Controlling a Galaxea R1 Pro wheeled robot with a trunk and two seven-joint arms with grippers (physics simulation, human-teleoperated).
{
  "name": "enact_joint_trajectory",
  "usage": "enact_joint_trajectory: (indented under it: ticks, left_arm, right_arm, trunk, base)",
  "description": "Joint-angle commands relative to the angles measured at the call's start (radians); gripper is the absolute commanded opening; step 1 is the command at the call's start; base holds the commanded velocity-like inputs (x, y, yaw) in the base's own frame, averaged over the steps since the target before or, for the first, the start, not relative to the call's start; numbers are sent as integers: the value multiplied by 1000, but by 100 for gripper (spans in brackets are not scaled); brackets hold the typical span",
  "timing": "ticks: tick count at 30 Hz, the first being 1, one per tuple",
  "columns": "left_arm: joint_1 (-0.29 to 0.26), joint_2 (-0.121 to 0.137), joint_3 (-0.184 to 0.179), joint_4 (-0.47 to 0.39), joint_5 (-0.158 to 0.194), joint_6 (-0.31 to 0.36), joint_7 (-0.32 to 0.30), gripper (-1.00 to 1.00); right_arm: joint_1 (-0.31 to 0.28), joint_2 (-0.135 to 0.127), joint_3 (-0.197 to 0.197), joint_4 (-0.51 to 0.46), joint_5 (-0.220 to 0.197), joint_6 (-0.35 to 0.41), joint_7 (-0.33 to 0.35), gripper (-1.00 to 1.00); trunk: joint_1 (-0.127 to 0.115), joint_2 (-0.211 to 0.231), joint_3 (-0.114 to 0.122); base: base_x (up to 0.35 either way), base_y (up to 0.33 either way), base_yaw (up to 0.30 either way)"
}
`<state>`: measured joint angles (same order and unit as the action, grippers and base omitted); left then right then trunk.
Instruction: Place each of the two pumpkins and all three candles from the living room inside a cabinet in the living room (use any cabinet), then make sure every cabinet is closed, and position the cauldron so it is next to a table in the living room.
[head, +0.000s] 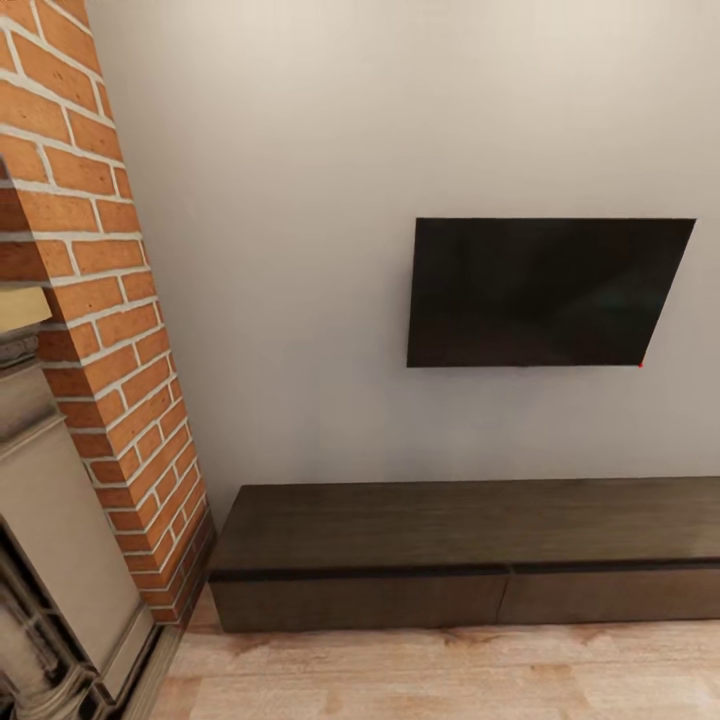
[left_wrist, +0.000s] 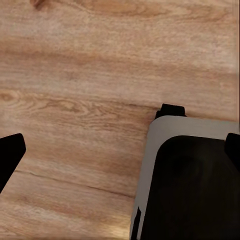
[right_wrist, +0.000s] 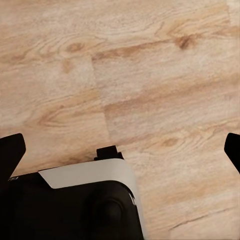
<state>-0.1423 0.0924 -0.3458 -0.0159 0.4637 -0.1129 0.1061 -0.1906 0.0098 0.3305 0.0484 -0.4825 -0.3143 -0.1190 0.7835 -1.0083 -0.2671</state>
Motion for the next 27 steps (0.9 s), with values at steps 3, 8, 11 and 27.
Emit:
enact_joint_trajectory:
  ticks: [3, 8, 11, 27]
  left_arm:
    - [0, -6, -9, -1, 7, 1, 3, 100]
    - [0, -8, -7, -1, 13, 5, 15, 100]
    - [0, -6, -6, -4, 11, -3, 16, 100]
    - [-1, -10, -3, -10, 9, -10, 14, 100]
  right_arm:
    - [-1, 1, 10, 4, -7, 1, -2, 100]
    - [-1, 0, 9, 3, -7, 4, -3, 100]
    - [-1, 0, 9, 3, -7, 5, -3, 100]
    - [-1, 1, 9, -1, -5, 5, -4, 100]
  trunk:
    - [0, -1, -1]
    - [0, -1, -1]
    - [0, -1, -1]
    - [0, -1, -1]
  base:
    - [0, 0, 0]
    - [0, 0, 0]
    - [0, 0, 0]
    - [0, 0, 0]
